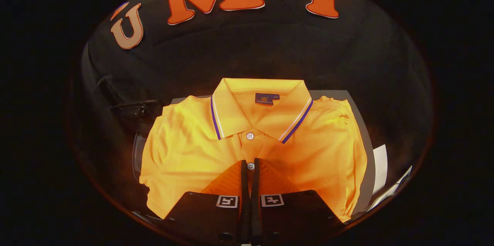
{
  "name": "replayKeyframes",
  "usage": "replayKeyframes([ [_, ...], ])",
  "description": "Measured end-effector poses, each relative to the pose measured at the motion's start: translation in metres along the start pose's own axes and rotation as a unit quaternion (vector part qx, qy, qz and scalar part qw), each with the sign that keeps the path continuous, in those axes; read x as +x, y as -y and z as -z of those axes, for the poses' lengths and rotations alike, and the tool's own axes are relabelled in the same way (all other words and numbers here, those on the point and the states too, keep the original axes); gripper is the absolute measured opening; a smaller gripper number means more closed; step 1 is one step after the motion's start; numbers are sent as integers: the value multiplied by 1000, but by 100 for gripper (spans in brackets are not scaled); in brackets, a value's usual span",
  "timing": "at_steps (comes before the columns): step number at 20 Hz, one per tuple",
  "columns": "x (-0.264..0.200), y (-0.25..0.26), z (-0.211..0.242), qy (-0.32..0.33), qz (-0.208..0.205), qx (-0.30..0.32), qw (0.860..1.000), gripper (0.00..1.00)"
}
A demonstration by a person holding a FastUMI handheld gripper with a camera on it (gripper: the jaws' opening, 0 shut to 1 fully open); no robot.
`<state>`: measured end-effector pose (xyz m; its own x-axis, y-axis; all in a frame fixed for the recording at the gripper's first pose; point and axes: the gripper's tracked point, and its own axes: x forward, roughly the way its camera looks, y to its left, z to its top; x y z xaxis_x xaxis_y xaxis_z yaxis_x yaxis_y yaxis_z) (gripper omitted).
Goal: Put the clothes into the washing machine and then close the washing machine lid.
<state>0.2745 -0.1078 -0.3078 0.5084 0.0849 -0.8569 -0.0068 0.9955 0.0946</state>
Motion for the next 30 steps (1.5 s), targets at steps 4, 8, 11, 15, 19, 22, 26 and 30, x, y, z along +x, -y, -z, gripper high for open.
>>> replayKeyframes([
  [4, -14, 0, -10, 33, -27, 14, 999, 8],
  [8, -37, -4, -20, 66, -59, 21, 996, 8],
  [11, -71, -6, -40, 105, -82, 41, 990, 8],
  [15, -109, -15, -57, 134, -109, 69, 983, 8],
  [19, -136, -40, -68, 162, -118, 93, 975, 8],
  [22, -146, -87, -68, 178, -121, 97, 972, 8],
  [26, -154, -134, -66, 187, -120, 89, 971, 8],
  [30, -165, -178, -70, 198, -122, 64, 970, 8],
])
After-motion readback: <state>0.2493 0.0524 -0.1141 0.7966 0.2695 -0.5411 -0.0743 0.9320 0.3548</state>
